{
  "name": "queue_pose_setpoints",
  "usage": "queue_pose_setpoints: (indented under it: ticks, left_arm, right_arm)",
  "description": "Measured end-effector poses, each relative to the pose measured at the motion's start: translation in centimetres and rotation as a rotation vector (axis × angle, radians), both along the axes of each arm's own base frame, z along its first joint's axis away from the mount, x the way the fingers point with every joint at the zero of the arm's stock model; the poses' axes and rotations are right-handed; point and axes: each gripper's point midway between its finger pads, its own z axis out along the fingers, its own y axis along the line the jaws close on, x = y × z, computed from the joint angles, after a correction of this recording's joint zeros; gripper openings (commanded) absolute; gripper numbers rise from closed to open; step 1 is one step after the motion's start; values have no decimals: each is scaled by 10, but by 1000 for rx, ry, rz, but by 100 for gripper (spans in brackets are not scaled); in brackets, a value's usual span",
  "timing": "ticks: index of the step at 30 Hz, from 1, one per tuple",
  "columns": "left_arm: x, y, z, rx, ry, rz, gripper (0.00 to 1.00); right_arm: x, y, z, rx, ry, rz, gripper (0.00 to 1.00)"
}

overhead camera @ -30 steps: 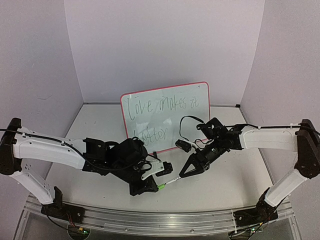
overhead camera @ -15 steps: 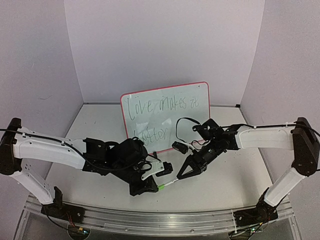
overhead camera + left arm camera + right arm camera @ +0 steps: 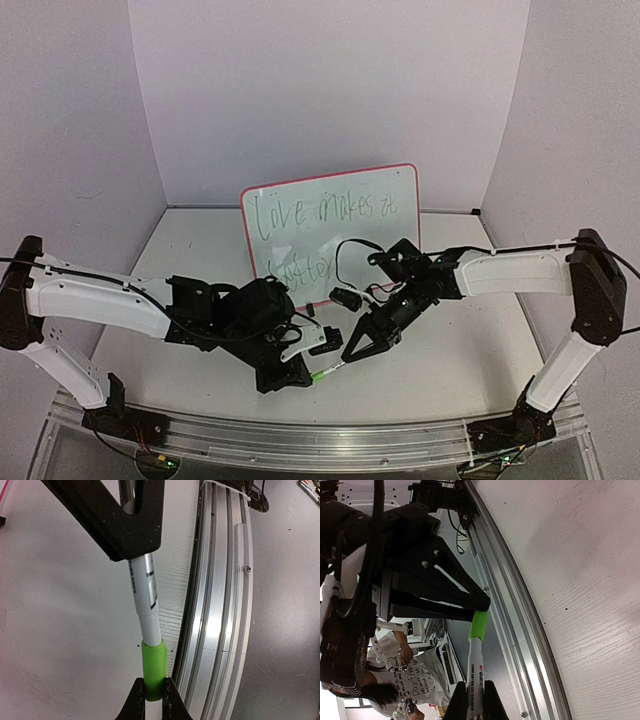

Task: Write a sentence on the whiteboard
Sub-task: Insert the whiteboard marker without the cap into the pen cap.

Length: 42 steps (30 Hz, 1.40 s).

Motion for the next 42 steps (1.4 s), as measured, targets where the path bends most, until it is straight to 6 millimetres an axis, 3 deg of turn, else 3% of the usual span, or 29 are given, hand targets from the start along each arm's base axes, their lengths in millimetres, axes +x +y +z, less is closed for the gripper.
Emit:
queue_pose_setpoints:
  ticks: [12, 42]
  left_arm:
    - [-3, 10, -6, 59, 25, 18, 0]
    - [3, 0, -7, 52, 32, 73, 0]
  right_arm:
    - [-7, 14, -8, -29, -33, 31, 0]
    - [-6, 16, -11, -48, -46, 20, 0]
